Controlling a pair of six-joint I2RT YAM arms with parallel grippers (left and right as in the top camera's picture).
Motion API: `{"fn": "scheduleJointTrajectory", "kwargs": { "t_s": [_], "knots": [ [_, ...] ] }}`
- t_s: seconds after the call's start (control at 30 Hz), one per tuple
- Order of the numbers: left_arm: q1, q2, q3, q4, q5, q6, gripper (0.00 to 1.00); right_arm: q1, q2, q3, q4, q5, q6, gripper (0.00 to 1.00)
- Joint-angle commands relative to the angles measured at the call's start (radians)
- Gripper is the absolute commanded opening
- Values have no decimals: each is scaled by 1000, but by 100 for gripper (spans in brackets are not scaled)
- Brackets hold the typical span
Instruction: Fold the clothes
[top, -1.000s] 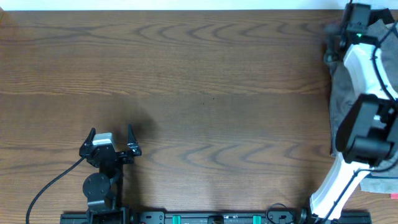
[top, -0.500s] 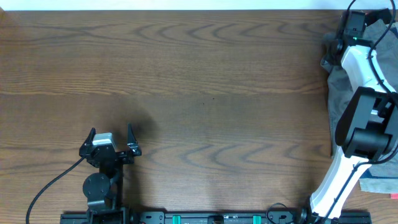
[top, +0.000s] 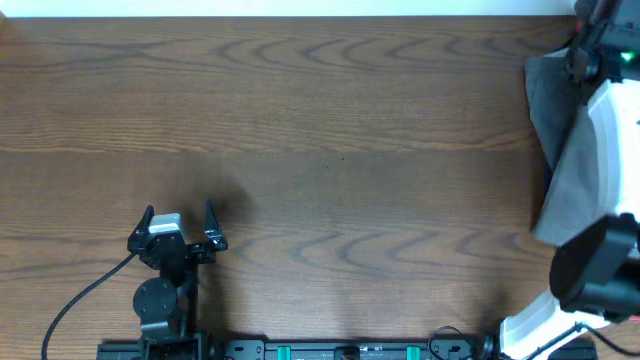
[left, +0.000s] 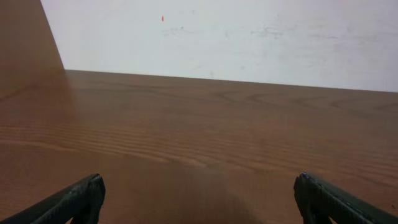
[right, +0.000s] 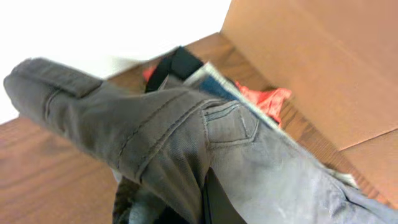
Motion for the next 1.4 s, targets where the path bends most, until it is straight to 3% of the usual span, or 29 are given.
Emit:
{"fn": "scheduleJointTrajectory", "kwargs": {
  "t_s": [0.0, 0.4, 0.77, 0.83, 0.93, 1.0, 1.13, 1.37],
  "knots": [
    [4, -3, -16, -35, 7, 5, 97, 6, -40, 8, -7, 13, 25, 1],
    [4, -3, -16, -35, 7, 5, 98, 5, 5, 1, -20, 8, 25, 1],
    [4, -3, -16, -35, 7, 5, 98, 6, 267, 1, 28, -79, -35, 2],
    [4, -3, -16, -35, 7, 5, 97, 6, 309, 1, 34, -94, -47, 12],
    [4, -3, -16, -35, 7, 5, 98, 6, 367, 1, 39, -94, -47, 39],
    [4, -3, -16, -35, 7, 5, 98, 6, 393, 1, 45, -107, -75, 52],
    [4, -3, -16, -35, 7, 5, 97, 6, 431, 1, 55, -196, -188, 68],
    [4, -3, -16, -35, 7, 5, 98, 6, 465, 1, 44, -230, -244, 81]
  ]
}}
